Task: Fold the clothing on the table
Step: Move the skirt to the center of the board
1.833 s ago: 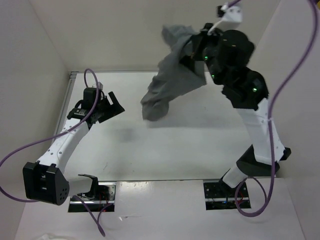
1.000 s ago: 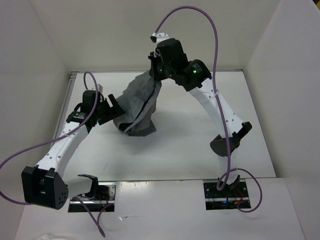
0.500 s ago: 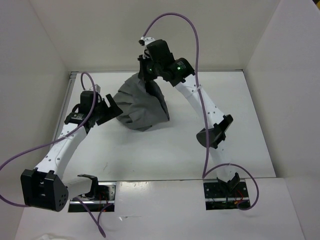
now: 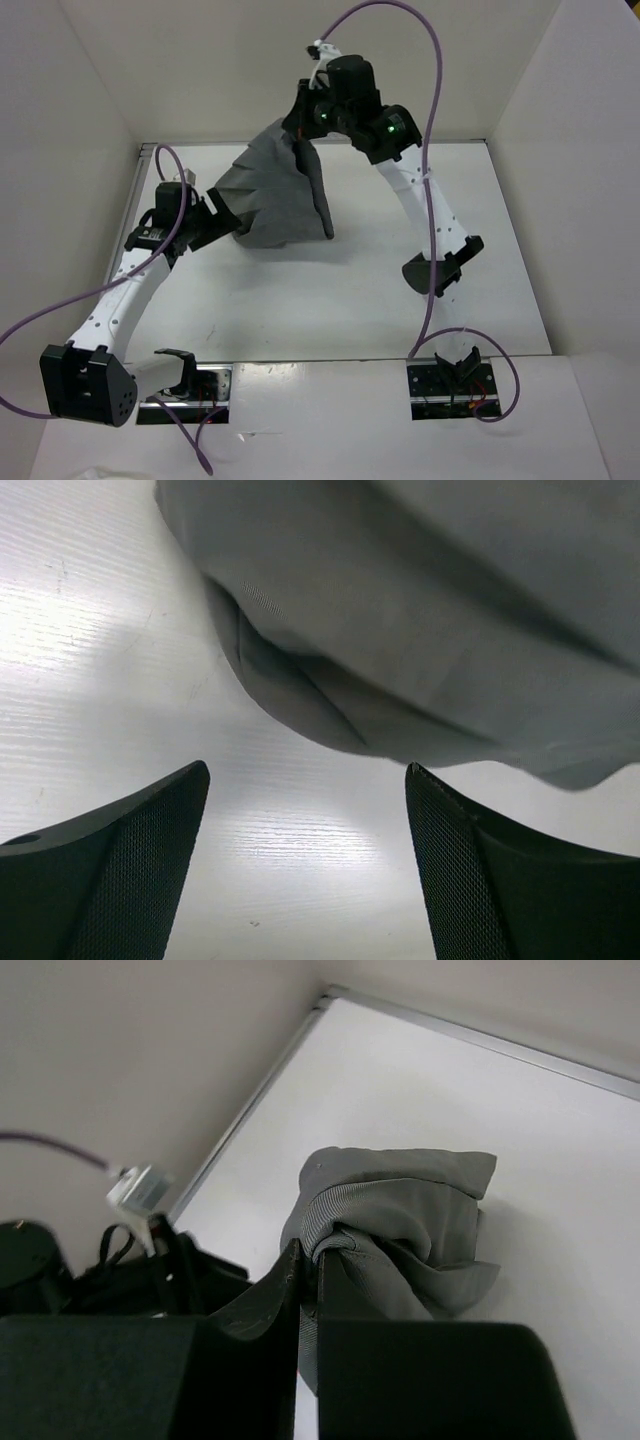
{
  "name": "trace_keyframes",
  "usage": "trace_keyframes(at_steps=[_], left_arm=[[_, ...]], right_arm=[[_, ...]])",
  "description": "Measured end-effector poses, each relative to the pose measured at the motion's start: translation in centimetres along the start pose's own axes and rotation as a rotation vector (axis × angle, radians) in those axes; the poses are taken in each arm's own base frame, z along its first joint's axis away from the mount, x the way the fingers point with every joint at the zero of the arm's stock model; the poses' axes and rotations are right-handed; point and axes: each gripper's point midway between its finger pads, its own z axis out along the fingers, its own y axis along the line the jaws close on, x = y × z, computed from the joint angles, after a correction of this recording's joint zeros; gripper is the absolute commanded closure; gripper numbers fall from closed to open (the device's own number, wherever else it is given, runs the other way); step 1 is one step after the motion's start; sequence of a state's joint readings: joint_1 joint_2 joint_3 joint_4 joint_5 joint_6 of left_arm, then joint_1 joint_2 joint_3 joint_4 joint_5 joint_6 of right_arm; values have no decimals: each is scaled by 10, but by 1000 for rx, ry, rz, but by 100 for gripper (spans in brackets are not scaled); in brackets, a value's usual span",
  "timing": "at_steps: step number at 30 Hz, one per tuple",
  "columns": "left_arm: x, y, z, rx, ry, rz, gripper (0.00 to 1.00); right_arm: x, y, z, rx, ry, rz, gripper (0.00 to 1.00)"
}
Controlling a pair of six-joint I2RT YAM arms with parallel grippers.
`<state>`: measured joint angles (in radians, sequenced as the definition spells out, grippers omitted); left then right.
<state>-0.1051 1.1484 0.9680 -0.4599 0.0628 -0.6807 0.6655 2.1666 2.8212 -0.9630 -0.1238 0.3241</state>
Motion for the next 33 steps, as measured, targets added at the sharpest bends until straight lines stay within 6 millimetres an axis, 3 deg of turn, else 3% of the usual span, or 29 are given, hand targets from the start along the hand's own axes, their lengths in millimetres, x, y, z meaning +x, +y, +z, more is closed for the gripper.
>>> trace_keyframes(at_steps=[3,5,7,11,13,16,19,22,26,29,33], left_arm=[[0,-3,2,18,-1,0,14],[3,-2,5,18,9,-3,14],[6,-1,10,19,22,-5,14],[16,-5,24,29,66,7,14],[28,-12,32,47,113,18,16],[53,-28,45,93,199,25,32],[81,-45,57,141,293,27,39],[111,-54,75,138,400,34,43],[142,-66,114,118,524,23,48],[145,-74,134,110,556,3,49],[124,-94,145,146,515,3,49]], right_arm=[[-8,-58,-4,175,-20,101,100],[2,-100,-3,303,2,160,100],[24,-157,2,478,51,217,100],[78,-240,5,711,179,284,100],[117,-287,0,828,276,324,100],[160,-335,-17,946,382,380,100],[198,-375,-45,1051,471,436,100],[233,-392,-72,1111,547,481,100],[285,-390,-113,1136,665,554,100],[322,-362,-136,1084,768,611,100],[356,-302,-140,892,891,664,100]])
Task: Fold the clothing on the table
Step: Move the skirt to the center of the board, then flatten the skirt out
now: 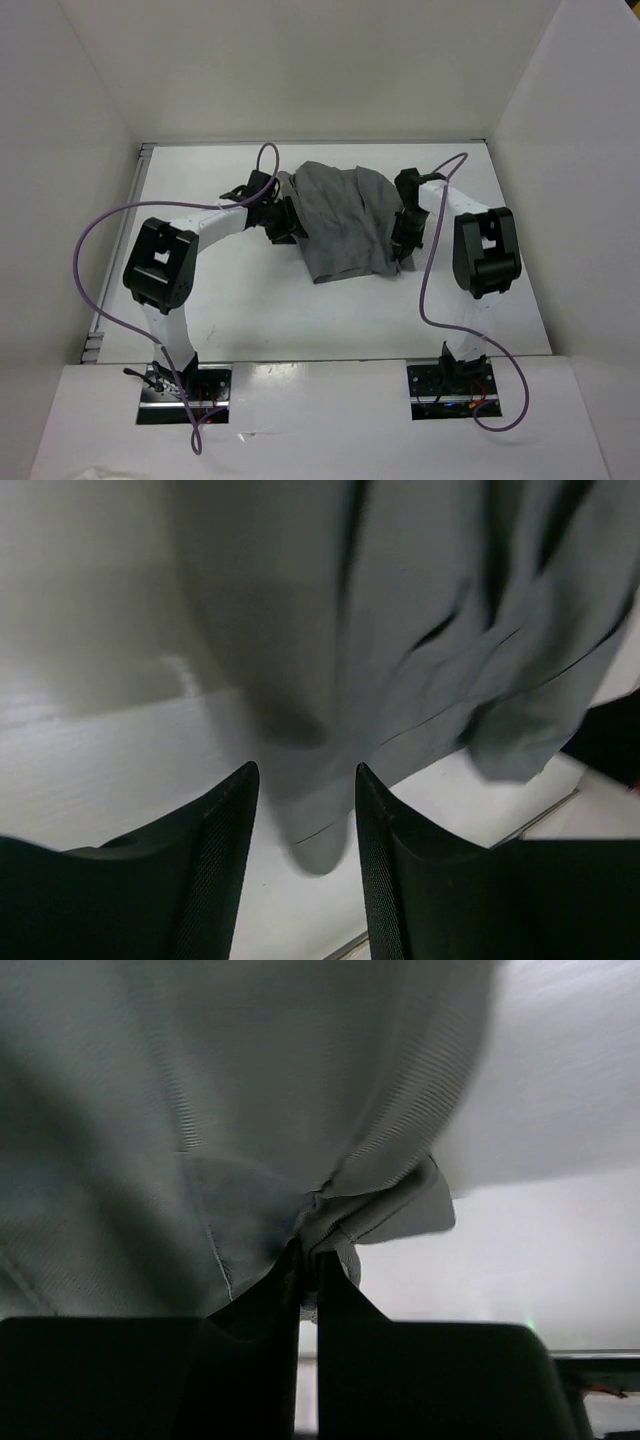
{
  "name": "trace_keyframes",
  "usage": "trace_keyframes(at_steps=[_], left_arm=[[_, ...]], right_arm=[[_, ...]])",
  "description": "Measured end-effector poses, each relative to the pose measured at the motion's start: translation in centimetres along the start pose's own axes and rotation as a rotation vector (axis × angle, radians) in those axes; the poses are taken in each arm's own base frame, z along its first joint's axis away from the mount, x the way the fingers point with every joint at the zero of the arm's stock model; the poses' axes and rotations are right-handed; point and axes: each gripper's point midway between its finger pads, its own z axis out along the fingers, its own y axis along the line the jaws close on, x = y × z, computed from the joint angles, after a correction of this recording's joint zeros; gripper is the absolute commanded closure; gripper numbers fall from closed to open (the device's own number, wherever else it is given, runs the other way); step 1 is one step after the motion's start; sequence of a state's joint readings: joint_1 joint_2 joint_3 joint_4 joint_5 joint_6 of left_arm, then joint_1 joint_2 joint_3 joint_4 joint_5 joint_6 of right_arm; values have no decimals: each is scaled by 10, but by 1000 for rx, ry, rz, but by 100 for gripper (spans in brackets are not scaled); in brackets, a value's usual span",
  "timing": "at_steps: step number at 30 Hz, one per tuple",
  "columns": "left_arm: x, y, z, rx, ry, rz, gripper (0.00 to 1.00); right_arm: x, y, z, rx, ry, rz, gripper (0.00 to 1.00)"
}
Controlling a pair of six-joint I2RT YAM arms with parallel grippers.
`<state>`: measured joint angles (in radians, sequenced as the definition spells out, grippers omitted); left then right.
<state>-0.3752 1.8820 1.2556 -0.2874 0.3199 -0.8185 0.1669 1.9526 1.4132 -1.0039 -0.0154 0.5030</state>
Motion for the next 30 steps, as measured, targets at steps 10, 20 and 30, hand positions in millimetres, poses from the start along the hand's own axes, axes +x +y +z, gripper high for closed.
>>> trace_keyframes(at_steps=[10,20,30], left_arm=[[-7,7,-9,-23,2,-24,46],[49,59,-14,-214,103,-60,39],[46,18,15,-56,139,-17,35]], right_arm=[[34,39,-35,-182,9,-91,100],[28,33,-34,-164,-5,-67,100],[22,25,-28,-148,-18,-36,100]])
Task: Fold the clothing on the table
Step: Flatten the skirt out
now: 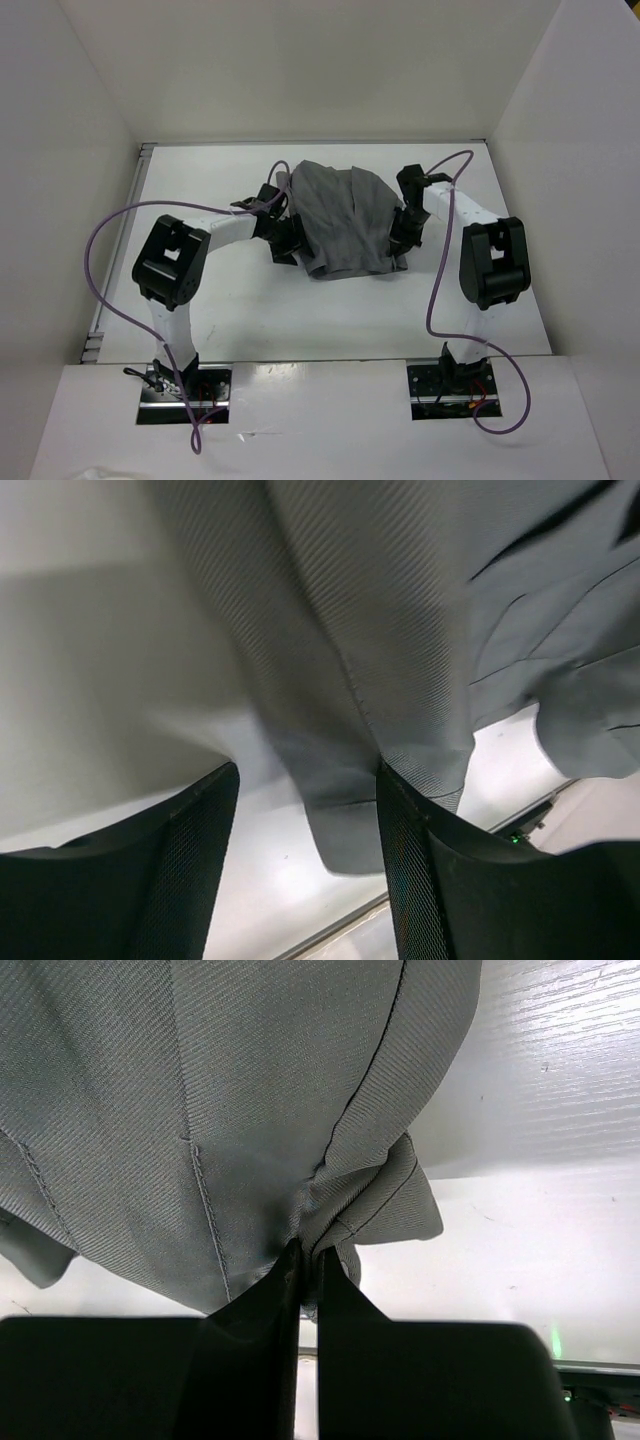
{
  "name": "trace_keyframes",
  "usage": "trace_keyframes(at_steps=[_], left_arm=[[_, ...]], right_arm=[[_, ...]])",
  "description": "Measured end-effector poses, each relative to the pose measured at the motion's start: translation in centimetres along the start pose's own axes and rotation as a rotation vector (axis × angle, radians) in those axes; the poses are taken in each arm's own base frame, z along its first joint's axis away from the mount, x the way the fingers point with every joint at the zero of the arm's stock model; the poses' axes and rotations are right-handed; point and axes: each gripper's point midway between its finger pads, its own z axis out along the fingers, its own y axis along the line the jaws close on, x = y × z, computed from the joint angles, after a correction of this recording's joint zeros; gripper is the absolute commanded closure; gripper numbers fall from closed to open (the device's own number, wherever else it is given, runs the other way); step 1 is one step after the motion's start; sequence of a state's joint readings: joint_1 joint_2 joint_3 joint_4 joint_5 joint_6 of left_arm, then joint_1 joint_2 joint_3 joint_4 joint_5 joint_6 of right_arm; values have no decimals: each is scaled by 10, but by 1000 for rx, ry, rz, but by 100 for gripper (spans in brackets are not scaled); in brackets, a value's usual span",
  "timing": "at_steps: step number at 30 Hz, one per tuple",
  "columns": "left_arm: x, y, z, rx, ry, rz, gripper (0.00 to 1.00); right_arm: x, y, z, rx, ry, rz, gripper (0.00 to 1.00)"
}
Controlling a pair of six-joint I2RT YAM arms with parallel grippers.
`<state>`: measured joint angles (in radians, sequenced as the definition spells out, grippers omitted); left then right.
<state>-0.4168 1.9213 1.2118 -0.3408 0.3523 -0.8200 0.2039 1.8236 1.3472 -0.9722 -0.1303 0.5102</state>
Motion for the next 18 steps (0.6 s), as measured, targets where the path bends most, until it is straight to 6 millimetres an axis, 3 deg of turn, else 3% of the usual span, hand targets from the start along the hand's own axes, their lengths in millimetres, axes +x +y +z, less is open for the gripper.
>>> trace_keyframes(at_steps=[5,10,16,17,18], left_arm=[[-4,-8,4,34,5,9,36],[-3,-9,9,54,23,9,55],[-1,-20,18,86,52,27,54],[0,-23,20,92,58,34,56],[1,-26,22,96,62,42,64]], right_arm=[[0,-1,2,3,0,9,100],[0,-2,3,4,0,22,100],[0,-7,5,13,-2,35,100],[0,-9,5,16,-1,38,100],[0,-11,5,19,-2,43,100]])
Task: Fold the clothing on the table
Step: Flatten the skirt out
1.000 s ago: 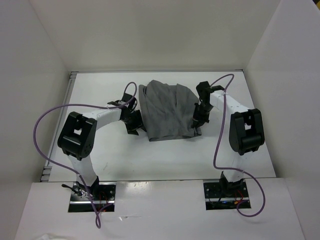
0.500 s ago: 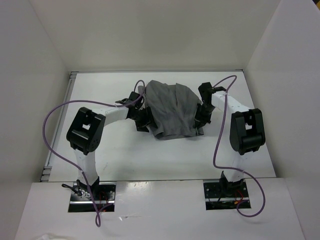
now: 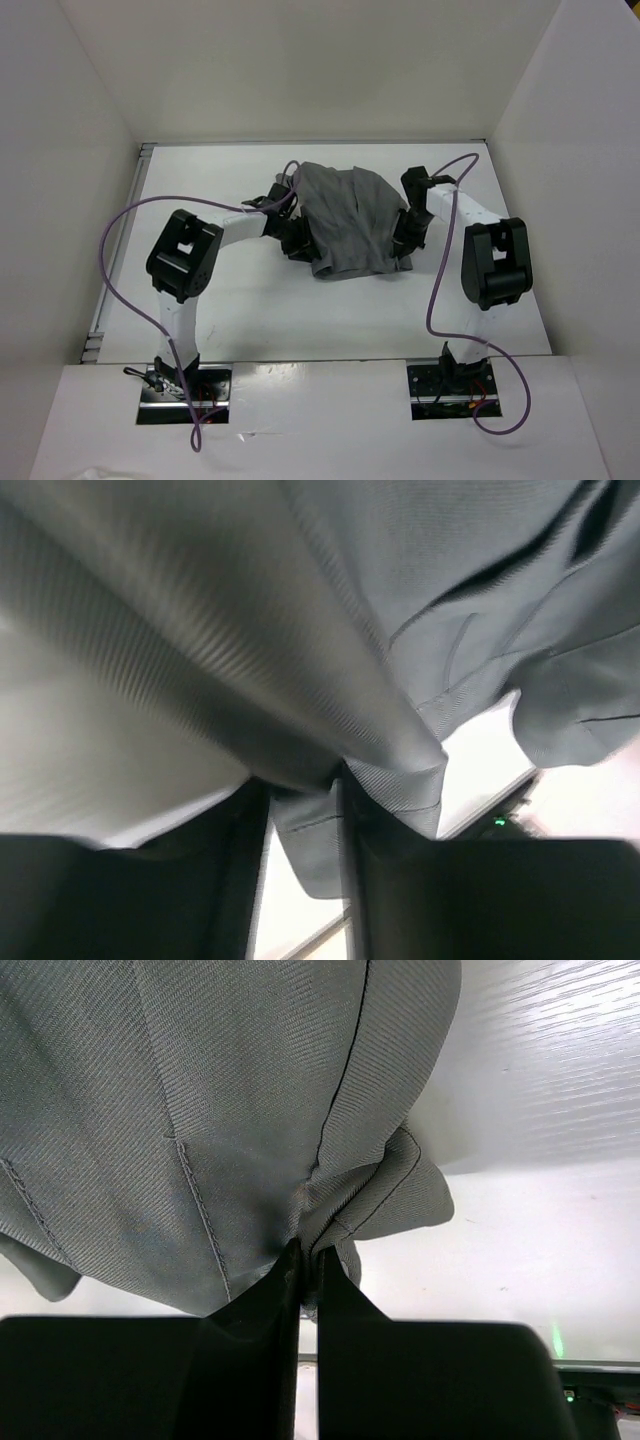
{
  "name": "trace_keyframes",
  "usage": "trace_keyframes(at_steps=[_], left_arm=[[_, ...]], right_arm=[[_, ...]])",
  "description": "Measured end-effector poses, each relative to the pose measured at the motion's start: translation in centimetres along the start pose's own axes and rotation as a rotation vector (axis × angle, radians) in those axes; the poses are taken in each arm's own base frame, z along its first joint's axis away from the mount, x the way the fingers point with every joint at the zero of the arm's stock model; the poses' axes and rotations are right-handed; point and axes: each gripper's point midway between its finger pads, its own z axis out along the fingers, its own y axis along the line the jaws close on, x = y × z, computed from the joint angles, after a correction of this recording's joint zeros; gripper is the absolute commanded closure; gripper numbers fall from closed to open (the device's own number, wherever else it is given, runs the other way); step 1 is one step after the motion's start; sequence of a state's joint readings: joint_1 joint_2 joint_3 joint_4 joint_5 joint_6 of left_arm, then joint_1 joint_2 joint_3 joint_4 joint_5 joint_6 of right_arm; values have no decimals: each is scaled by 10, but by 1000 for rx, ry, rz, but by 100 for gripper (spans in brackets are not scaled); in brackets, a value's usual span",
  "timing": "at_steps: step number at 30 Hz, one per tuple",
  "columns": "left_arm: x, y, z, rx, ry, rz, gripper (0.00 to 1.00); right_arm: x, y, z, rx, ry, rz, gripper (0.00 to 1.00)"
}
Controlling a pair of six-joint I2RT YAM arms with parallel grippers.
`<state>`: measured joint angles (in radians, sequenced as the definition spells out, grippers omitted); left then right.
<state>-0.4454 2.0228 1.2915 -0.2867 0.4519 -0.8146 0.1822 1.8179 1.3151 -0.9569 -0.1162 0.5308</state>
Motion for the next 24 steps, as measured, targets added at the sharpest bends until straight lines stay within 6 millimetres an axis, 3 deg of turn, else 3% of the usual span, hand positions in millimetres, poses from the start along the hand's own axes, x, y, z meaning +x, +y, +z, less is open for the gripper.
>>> trace_keyframes(at_steps=[2,4,9,12,15,19,21,24], left_arm=[[2,-3,6,0,9,13,86],[6,-2,11,-2,27,12,100],[7,-2,11,-1,34,12,100],[-4,9,0,-38,-1,4,100],[-35,36,-32,-112,-102,-38,100],[-80,60,-97,-168,-283,-84,100],[-83,55,-113,-165,-315,-63,100],[-73,49,-110,-174,-303,-33,100]], right_arm=[[-3,-3,-1,2,-7,10,100],[-4,-4,-3,1,-14,13,100],[-3,-8,-6,-1,-21,22,100],[-4,-7,-6,-4,-23,22,100],[-4,-6,-6,-9,-24,22,100],[2,-4,2,-35,-7,33,100],[5,0,6,-49,0,34,90],[8,-10,12,-5,-3,42,64]])
